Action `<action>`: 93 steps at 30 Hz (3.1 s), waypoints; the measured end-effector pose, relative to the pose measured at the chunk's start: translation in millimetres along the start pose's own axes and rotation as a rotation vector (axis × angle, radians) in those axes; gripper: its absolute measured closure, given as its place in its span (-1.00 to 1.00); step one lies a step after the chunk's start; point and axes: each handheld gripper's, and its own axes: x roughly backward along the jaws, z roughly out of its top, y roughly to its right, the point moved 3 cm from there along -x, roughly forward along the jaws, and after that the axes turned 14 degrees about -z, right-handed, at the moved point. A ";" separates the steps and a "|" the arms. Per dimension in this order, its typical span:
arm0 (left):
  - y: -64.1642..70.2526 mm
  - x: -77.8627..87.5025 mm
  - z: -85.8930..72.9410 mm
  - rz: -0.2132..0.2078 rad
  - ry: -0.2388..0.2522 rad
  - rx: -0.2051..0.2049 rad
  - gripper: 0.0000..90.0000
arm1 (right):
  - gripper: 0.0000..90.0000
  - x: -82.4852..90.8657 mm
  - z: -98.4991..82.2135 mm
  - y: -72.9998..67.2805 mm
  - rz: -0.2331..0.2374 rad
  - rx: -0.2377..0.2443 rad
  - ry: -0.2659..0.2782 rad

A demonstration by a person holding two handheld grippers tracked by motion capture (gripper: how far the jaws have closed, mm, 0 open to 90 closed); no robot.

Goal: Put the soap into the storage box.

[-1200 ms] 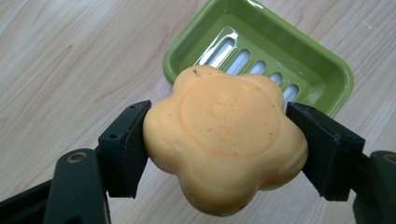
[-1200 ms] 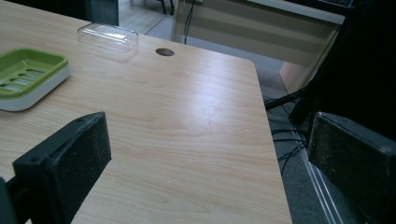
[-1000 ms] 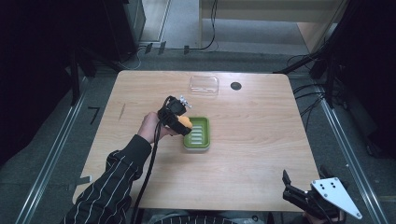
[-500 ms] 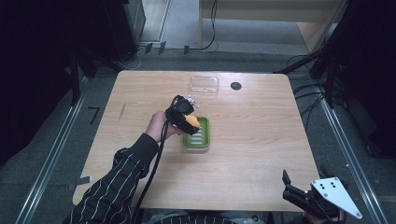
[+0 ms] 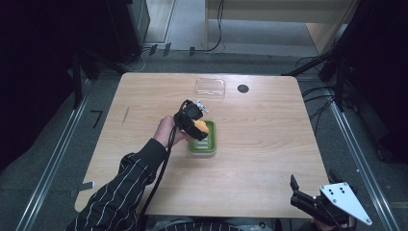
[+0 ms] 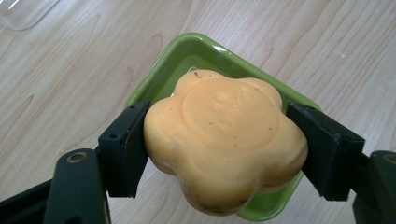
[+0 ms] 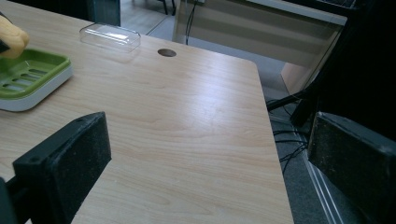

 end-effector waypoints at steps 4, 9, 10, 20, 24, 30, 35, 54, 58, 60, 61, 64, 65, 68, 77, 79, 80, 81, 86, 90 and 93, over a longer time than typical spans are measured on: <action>-1.0 -1.8 -0.9 -0.001 -0.002 0.004 -0.42 | -1.00 -0.5 0.3 -0.3 0.003 -0.001 0.001; -0.3 -7.6 0.7 0.002 -0.010 -0.008 -0.42 | -1.00 -0.9 0.7 -1.0 0.005 0.000 0.002; 0.0 -8.4 0.6 -0.002 -0.014 -0.012 -0.42 | -1.00 -1.0 0.7 -1.0 0.005 -0.001 0.002; 0.4 -21.6 2.5 -0.002 -0.036 -0.024 -0.42 | -1.00 -1.4 1.0 -1.2 0.008 -0.002 0.003; -0.2 -26.9 3.2 0.000 -0.042 -0.028 -0.42 | -1.00 -1.6 1.0 -1.3 0.009 -0.001 0.004; -2.2 -29.0 1.9 0.007 -0.038 -0.027 -0.42 | -1.00 -1.5 0.9 -1.0 0.009 -0.002 0.003; -3.3 -33.9 0.0 0.005 -0.047 -0.030 -0.42 | -1.00 -1.5 1.1 -1.4 0.009 -0.001 0.005; -6.1 -45.0 -4.5 0.002 -0.044 -0.042 -0.42 | -1.00 -1.5 1.1 -1.4 0.010 -0.002 0.006; -8.0 -45.8 -6.6 0.006 -0.067 -0.035 -0.42 | -1.00 -1.6 1.2 -1.6 0.010 -0.001 0.006; -8.8 -47.2 -7.9 0.009 -0.086 -0.038 -0.42 | -1.00 -1.4 1.2 -1.6 0.010 -0.002 0.006; -9.2 -47.3 -8.2 0.007 -0.084 -0.038 -0.42 | -1.00 -1.4 1.2 -1.5 0.010 -0.003 0.006; -9.1 -47.3 -8.2 0.008 -0.087 -0.042 -0.42 | -1.00 -1.5 1.2 -1.7 0.010 -0.002 0.006; -9.2 -47.4 -8.2 0.007 -0.087 -0.041 -0.42 | -1.00 -1.5 1.3 -1.7 0.010 -0.002 0.006; -9.6 -47.4 -8.3 0.006 -0.085 -0.034 -0.43 | -1.00 -1.6 1.2 -1.6 0.010 -0.002 0.006; -7.2 -42.8 -4.7 0.027 -0.053 -0.038 -0.58 | -1.00 -1.7 1.3 -1.8 0.010 -0.002 0.005; -6.5 -43.4 -4.2 0.032 -0.055 -0.041 -0.57 | -1.00 -1.8 1.3 -1.9 0.010 -0.002 0.005; -6.5 -43.4 -4.2 0.031 -0.065 -0.050 -0.55 | -1.00 -1.9 1.4 -1.9 0.010 -0.002 0.005; -6.0 -44.4 -4.2 0.035 -0.067 -0.052 -0.53 | -1.00 -1.9 1.3 -1.9 0.011 -0.001 0.005; -6.1 -45.9 -4.7 0.042 -0.089 -0.062 -0.42 | -1.00 -2.0 1.4 -2.0 0.011 -0.001 0.005; -4.9 -46.3 -4.6 0.052 -0.086 -0.078 -0.41 | -1.00 -2.0 1.4 -1.9 0.012 -0.001 0.004; -5.9 -46.1 -4.1 0.042 -0.061 -0.076 -0.41 | -1.00 -2.0 1.5 -2.0 0.012 -0.002 0.005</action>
